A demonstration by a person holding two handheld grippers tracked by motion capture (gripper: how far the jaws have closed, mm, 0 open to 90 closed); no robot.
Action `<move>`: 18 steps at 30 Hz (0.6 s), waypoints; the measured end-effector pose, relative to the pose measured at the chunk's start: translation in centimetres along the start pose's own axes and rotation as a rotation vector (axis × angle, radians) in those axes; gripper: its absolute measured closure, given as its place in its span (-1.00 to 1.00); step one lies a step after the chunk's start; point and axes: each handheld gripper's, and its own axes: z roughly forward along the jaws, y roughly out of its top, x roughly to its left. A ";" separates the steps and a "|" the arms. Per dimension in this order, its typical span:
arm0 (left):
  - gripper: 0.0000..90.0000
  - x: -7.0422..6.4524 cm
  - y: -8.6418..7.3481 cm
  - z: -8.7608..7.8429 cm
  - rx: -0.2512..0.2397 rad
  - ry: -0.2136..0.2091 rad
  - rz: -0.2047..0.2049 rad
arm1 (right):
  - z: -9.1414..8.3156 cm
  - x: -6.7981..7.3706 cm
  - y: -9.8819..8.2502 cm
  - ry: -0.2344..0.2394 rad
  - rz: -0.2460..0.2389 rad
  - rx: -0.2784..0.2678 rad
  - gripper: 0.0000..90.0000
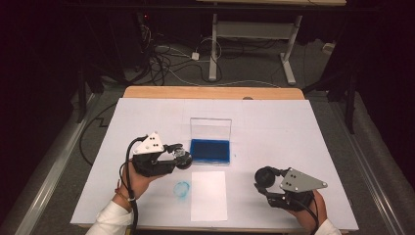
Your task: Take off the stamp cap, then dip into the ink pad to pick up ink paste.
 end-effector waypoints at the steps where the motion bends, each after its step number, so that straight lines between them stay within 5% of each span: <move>1: 0.21 0.0 0.1 0.0 -0.003 0.000 0.002 | -0.1 0.0 0.0 -0.003 -0.002 0.001 -0.14; 11: 0.21 0.4 1.1 1.0 0.004 -0.016 0.003 | -1.0 0.0 -1.4 0.000 0.032 0.028 -0.14; 18: 0.21 0.7 3.3 1.5 0.023 -0.014 0.020 | -1.6 -0.6 -1.5 -0.016 0.046 0.006 -0.14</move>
